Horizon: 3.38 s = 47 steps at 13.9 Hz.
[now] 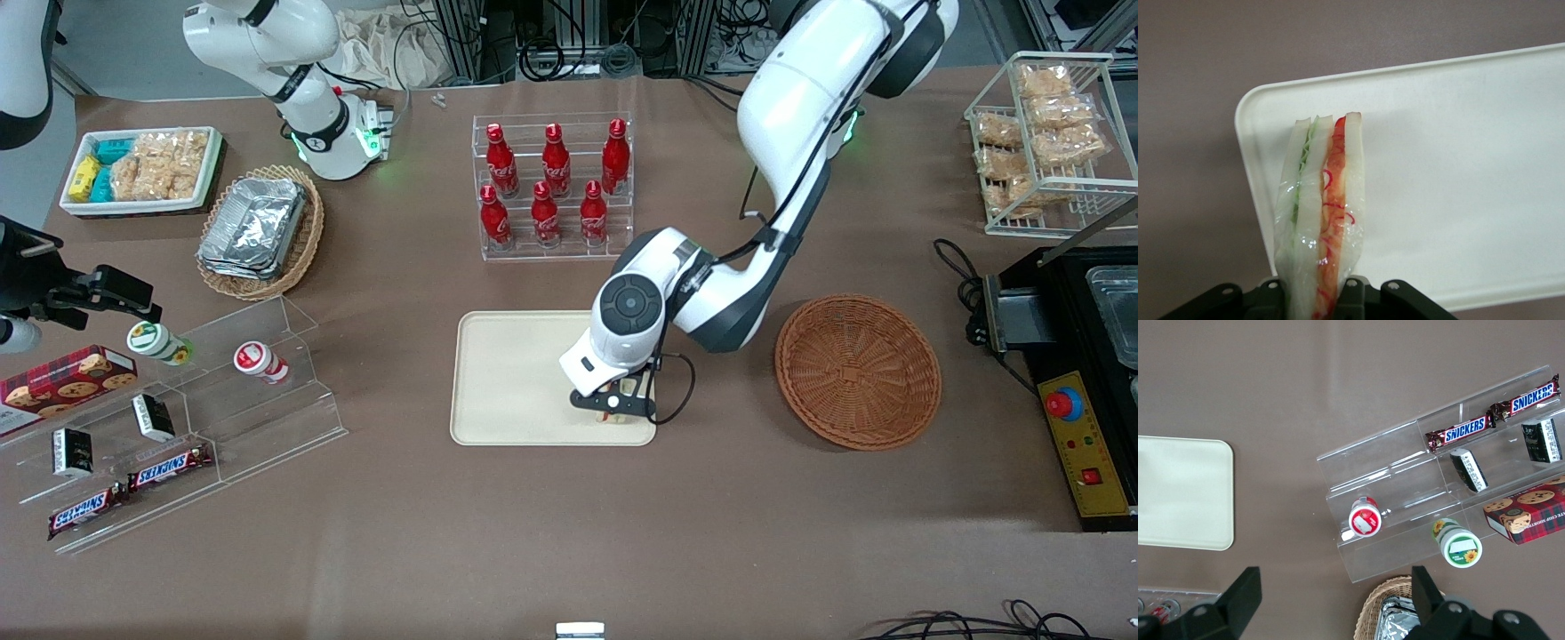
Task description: Place sandwich from basket to tray
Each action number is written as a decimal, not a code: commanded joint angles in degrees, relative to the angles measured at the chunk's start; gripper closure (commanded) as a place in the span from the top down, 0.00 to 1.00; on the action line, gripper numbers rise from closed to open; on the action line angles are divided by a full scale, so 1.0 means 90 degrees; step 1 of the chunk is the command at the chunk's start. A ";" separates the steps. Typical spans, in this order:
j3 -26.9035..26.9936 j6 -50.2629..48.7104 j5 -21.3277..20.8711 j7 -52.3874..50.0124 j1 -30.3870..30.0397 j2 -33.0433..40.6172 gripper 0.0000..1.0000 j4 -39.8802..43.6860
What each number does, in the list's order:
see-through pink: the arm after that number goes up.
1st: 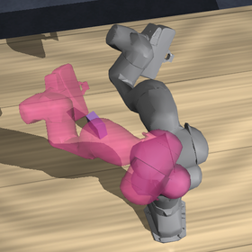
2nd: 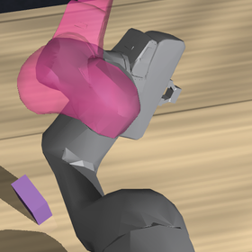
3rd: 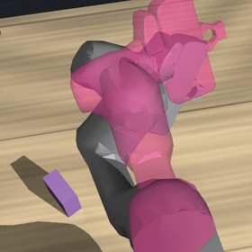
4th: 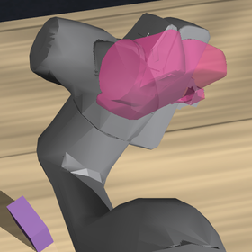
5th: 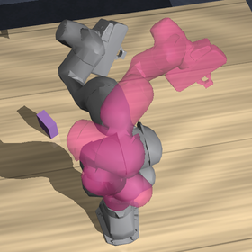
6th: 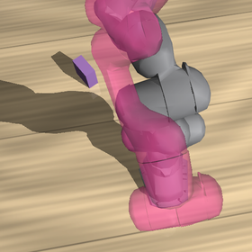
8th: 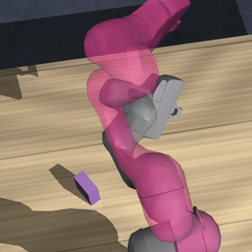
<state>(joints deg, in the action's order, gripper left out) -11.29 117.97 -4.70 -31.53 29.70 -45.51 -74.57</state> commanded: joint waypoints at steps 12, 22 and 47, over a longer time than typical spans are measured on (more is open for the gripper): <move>0.0287 0.0632 -0.0132 -0.0413 0.0059 -0.0382 0.05 0.0082; 0.0297 0.0575 -0.0132 -0.0413 -0.0038 -0.0179 0.98 0.0092; 0.0297 -0.2336 0.0356 0.3101 -0.3582 0.4549 0.98 -0.2009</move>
<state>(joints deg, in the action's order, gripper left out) -8.00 97.52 -2.53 -7.43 -0.43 -5.93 -91.89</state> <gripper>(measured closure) 0.018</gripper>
